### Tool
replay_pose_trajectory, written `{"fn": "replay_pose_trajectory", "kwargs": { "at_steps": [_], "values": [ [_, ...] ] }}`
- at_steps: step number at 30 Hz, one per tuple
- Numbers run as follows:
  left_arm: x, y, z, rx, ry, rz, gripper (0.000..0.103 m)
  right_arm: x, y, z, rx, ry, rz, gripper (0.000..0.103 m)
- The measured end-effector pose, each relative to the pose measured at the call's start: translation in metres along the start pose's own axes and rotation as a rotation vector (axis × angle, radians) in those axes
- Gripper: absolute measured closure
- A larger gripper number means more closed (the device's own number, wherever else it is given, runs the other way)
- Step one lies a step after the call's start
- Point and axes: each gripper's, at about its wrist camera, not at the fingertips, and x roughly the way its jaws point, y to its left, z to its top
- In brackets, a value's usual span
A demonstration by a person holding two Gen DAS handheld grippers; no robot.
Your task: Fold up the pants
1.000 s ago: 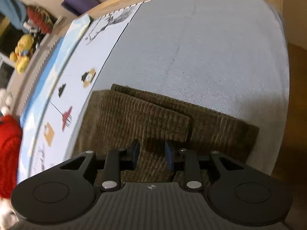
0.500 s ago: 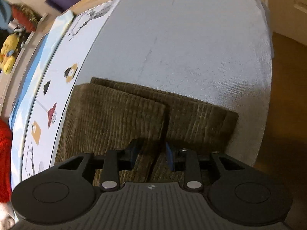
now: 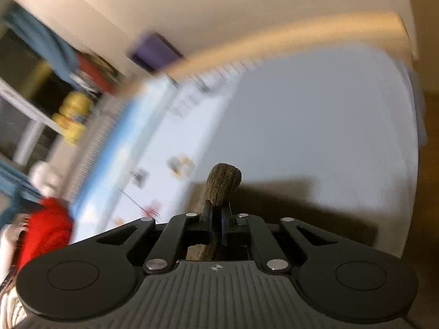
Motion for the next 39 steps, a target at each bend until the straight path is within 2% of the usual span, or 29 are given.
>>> {"fn": "replay_pose_trajectory", "kwargs": {
  "at_steps": [2,3,4,6,8,10,13,14,17,20,21,22,23,25,26,28,29,31,33,34,36,37,39],
  "values": [
    [-0.011,0.004,-0.007,0.033,-0.016,-0.015,0.094,-0.018,-0.004,0.003,-0.042,-0.027,-0.035,0.098],
    [-0.009,0.007,-0.01,0.042,-0.001,-0.012,0.094,-0.019,-0.013,0.003,-0.045,0.007,-0.091,0.098],
    [-0.004,0.011,-0.011,0.047,0.026,-0.004,0.093,-0.014,-0.023,0.002,-0.039,0.059,-0.157,0.098],
    [0.013,0.017,-0.016,0.079,0.097,0.044,0.093,0.002,-0.055,-0.007,0.007,0.229,-0.32,0.098],
    [0.025,0.019,-0.02,0.106,0.149,0.056,0.093,0.009,-0.079,-0.012,0.086,0.306,-0.388,0.098],
    [0.026,0.018,-0.02,0.116,0.148,0.058,0.093,0.005,-0.081,-0.009,0.093,0.291,-0.366,0.098],
    [0.011,0.018,-0.019,0.078,0.116,-0.006,0.093,-0.013,-0.059,-0.003,-0.003,0.194,-0.305,0.098],
    [0.011,0.017,-0.021,0.088,0.12,-0.004,0.093,-0.013,-0.057,-0.003,-0.011,0.18,-0.317,0.098],
    [0.023,0.014,-0.029,0.146,0.188,0.057,0.092,0.003,-0.07,-0.008,0.01,0.244,-0.41,0.098],
    [0.027,0.016,-0.032,0.182,0.231,0.084,0.083,0.015,-0.072,-0.016,0.013,0.293,-0.466,0.093],
    [0.024,0.018,-0.03,0.175,0.215,0.081,0.081,0.015,-0.071,-0.016,0.008,0.284,-0.468,0.092],
    [0.018,0.018,-0.027,0.177,0.178,0.095,0.073,0.014,-0.066,-0.014,-0.007,0.271,-0.47,0.091],
    [0.011,0.017,-0.024,0.194,0.121,0.124,0.063,0.01,-0.062,-0.013,-0.028,0.257,-0.475,0.086],
    [-0.008,0.007,-0.022,0.26,-0.02,0.196,0.054,0.002,-0.052,-0.012,-0.086,0.199,-0.498,0.086],
    [-0.014,0.001,-0.021,0.295,-0.078,0.214,0.053,-0.002,-0.042,-0.011,-0.133,0.162,-0.51,0.085],
    [-0.024,-0.015,-0.023,0.356,-0.168,0.201,0.052,-0.009,-0.028,-0.008,-0.221,0.086,-0.509,0.082],
    [-0.026,-0.022,-0.023,0.375,-0.188,0.167,0.052,-0.011,-0.02,-0.009,-0.252,0.058,-0.495,0.078],
    [-0.02,-0.037,-0.027,0.431,-0.178,0.078,0.052,-0.017,-0.007,-0.011,-0.317,0.016,-0.467,0.077],
    [-0.008,-0.046,-0.034,0.506,-0.118,0.058,0.052,-0.019,0.008,-0.015,-0.374,-0.013,-0.427,0.077],
    [0.007,-0.051,-0.036,0.544,-0.071,0.081,0.052,-0.019,0.015,-0.018,-0.391,-0.017,-0.393,0.077],
    [0.042,-0.046,-0.046,0.581,0.095,0.205,0.055,-0.016,0.031,-0.023,-0.424,-0.022,-0.327,0.077],
    [0.053,-0.043,-0.05,0.593,0.135,0.231,0.057,-0.015,0.039,-0.027,-0.451,-0.019,-0.282,0.077],
    [0.051,-0.047,-0.052,0.64,0.105,0.234,0.056,-0.014,0.057,-0.035,-0.522,-0.001,-0.204,0.077]
  ]
}}
